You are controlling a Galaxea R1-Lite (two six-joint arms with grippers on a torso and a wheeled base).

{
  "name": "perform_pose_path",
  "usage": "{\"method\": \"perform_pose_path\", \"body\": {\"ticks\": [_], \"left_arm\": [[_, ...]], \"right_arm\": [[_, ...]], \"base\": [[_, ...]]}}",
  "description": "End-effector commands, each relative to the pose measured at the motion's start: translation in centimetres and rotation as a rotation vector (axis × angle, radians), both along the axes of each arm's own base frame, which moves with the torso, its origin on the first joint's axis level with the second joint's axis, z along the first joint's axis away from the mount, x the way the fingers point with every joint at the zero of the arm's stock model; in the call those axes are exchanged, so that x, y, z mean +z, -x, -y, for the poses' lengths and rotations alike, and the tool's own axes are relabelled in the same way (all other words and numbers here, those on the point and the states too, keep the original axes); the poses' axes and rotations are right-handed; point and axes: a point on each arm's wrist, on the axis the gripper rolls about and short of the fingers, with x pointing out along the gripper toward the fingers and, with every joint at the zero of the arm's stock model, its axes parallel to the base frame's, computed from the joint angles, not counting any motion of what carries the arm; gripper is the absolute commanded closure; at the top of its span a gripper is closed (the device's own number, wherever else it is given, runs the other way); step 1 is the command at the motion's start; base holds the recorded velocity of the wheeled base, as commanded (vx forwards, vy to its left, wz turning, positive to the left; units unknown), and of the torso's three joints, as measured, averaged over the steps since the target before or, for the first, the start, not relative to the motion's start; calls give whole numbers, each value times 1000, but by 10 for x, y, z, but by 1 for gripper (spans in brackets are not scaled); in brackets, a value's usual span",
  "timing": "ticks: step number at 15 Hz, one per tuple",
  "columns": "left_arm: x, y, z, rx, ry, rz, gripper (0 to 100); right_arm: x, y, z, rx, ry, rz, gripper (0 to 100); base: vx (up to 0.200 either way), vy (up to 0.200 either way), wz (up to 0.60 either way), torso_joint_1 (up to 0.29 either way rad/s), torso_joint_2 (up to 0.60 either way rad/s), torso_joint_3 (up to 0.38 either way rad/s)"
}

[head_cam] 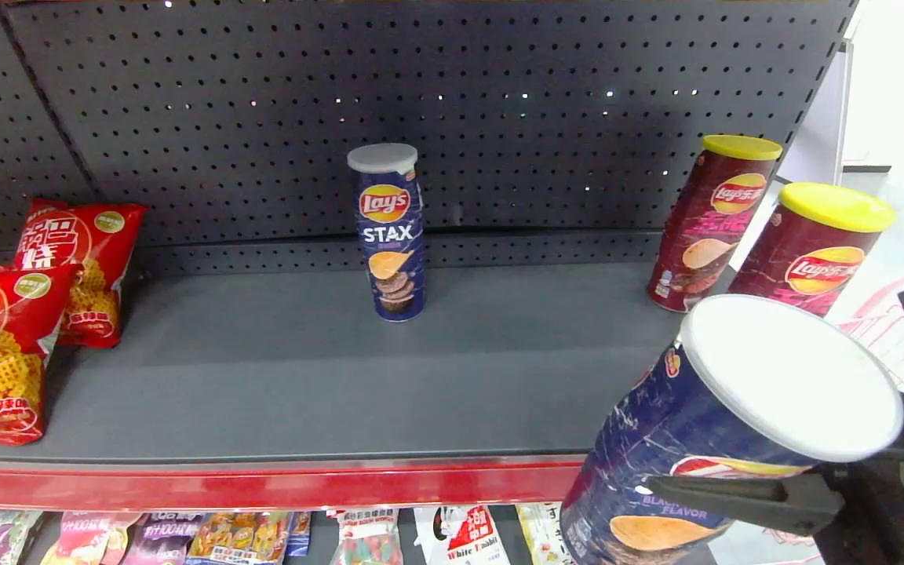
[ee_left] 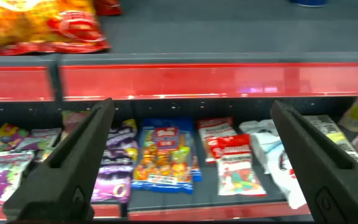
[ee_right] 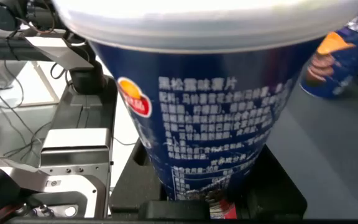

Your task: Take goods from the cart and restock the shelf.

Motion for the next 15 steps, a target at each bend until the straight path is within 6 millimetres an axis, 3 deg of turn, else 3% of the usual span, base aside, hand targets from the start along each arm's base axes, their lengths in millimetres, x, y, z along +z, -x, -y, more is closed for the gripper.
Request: {"method": "perform_pose_path", "body": {"ticks": [1, 6, 15], "left_arm": [[0, 0, 0, 1, 0, -2, 0], [0, 0, 0, 1, 0, -2, 0], [0, 0, 0, 1, 0, -2, 0]], "right_arm": [[-1, 0, 0, 2, 2, -3, 100], [-2, 1, 0, 2, 4, -5, 100], [-4, 1, 0, 2, 8, -10, 100]], "base": [[0, 200, 0, 7, 2, 2], [0, 200, 0, 4, 5, 1], [0, 0, 0, 0, 0, 0]]}}
